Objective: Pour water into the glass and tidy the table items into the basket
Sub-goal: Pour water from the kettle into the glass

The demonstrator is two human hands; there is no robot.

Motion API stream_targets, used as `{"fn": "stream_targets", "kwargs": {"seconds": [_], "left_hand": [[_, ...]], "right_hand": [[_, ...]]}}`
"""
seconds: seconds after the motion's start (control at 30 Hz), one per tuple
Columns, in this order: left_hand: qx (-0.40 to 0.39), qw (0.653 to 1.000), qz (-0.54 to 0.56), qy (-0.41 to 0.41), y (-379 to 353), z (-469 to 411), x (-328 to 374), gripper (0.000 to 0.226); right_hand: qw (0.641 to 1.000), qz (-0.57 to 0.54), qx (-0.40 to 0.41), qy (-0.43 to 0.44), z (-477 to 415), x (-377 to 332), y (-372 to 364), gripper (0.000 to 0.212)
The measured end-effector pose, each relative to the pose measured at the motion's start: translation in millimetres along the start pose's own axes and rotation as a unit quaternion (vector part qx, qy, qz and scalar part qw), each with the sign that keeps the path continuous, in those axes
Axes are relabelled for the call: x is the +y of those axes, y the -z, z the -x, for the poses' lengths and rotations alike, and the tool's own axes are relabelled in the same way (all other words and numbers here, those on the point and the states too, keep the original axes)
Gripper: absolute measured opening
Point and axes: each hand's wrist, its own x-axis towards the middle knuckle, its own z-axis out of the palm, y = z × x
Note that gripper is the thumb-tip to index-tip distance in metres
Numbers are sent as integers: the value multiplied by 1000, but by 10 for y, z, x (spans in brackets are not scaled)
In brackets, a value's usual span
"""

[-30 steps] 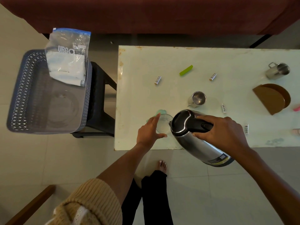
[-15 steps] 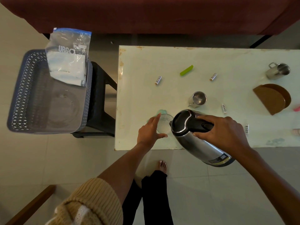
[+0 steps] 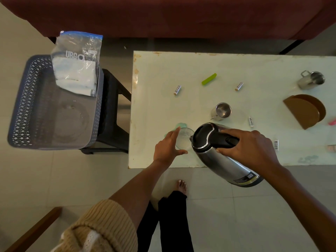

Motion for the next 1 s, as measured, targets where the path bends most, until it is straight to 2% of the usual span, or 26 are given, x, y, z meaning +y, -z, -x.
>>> {"fn": "stream_targets", "kwargs": {"seconds": [1.0], "left_hand": [[3, 1000, 6, 2, 2, 5, -5, 90]], "right_hand": [[1000, 5, -3, 5, -10, -12, -1, 51]]}}
